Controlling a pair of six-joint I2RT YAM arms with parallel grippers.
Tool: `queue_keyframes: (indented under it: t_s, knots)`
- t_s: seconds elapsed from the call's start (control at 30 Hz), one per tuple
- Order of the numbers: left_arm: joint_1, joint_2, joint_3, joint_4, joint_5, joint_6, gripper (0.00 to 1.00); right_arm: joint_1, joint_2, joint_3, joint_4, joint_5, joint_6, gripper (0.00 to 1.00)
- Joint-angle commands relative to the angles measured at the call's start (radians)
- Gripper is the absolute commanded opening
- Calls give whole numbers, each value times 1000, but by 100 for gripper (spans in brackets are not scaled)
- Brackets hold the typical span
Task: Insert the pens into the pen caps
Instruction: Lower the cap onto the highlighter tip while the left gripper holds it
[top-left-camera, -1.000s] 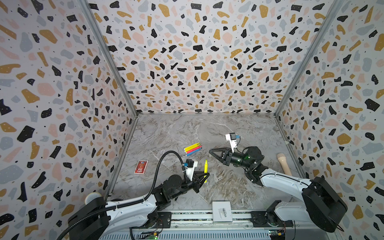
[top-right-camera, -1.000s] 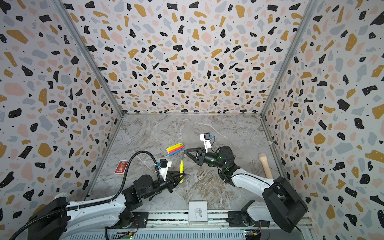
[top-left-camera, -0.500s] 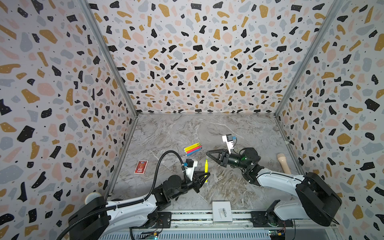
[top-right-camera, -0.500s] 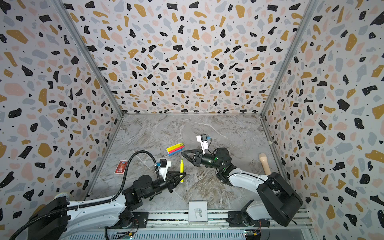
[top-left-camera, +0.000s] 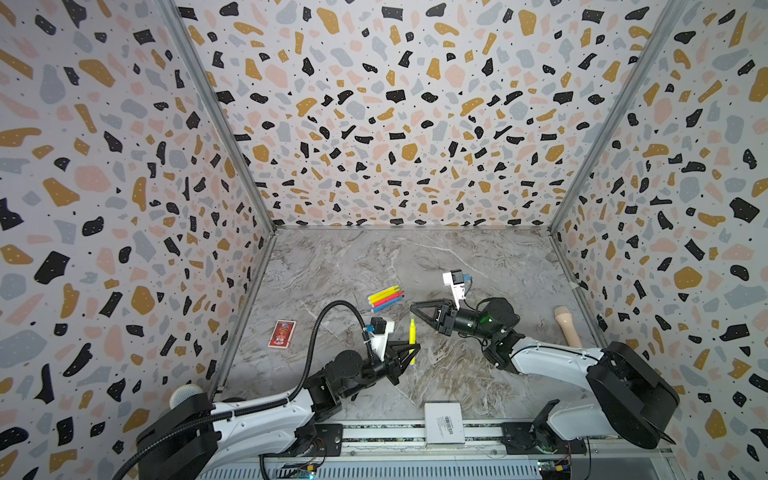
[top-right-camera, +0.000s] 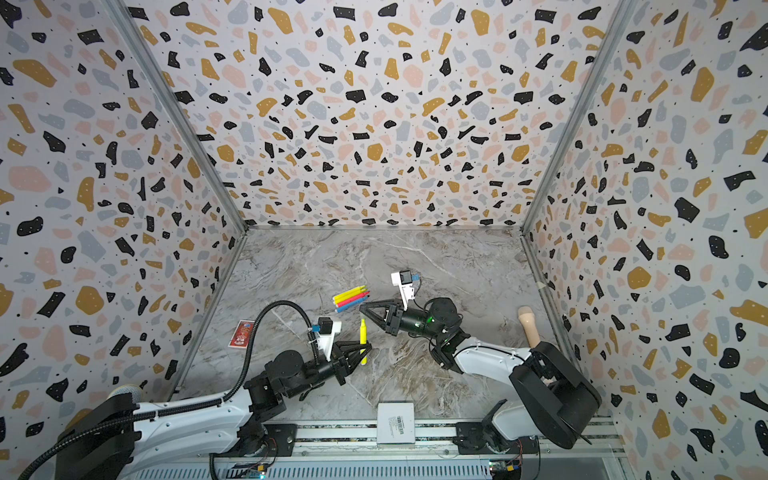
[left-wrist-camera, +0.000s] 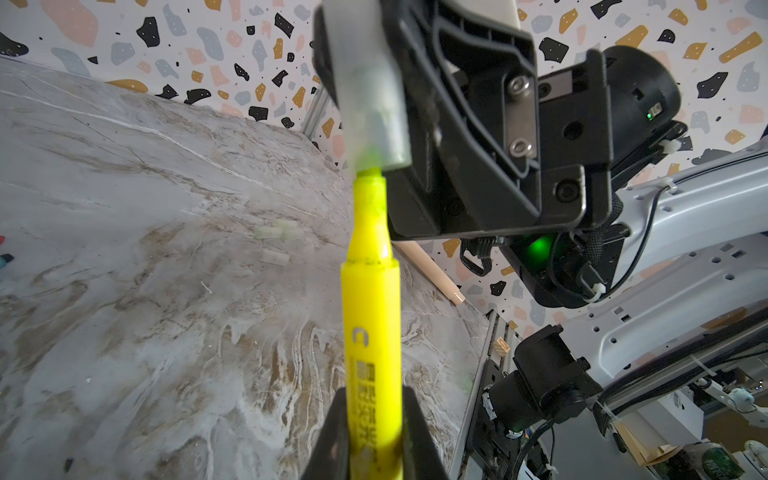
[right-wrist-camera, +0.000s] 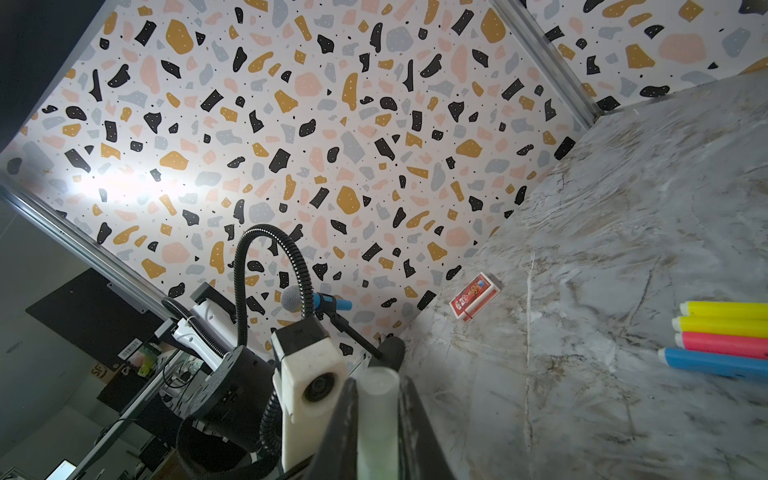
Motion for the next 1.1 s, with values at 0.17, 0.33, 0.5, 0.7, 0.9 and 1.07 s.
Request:
queue_keyframes:
  t_s: [0.17,0.33,0.5,0.7,0.9,1.07]
  knots:
    - [-6,-8,33,87,-5,-21,0,28,8,-67,123,-38,7,12]
    - [-6,-9,40,111,6,-27,0,45,3,-69,105,-48,-22,13]
    - [-6,-16,38,133,16,-41,0,49,-1,-71,64,-34,-53,14]
    - [-6,-24,22,141,7,-55,0,49,-2,-81,79,-29,-50,14]
    - [-6,-26,-6,150,-16,-73,0,49,-31,-86,63,-24,-57,14]
    - [-6,-37,-1,149,-23,-69,0,53,-30,-91,61,-31,-61,14]
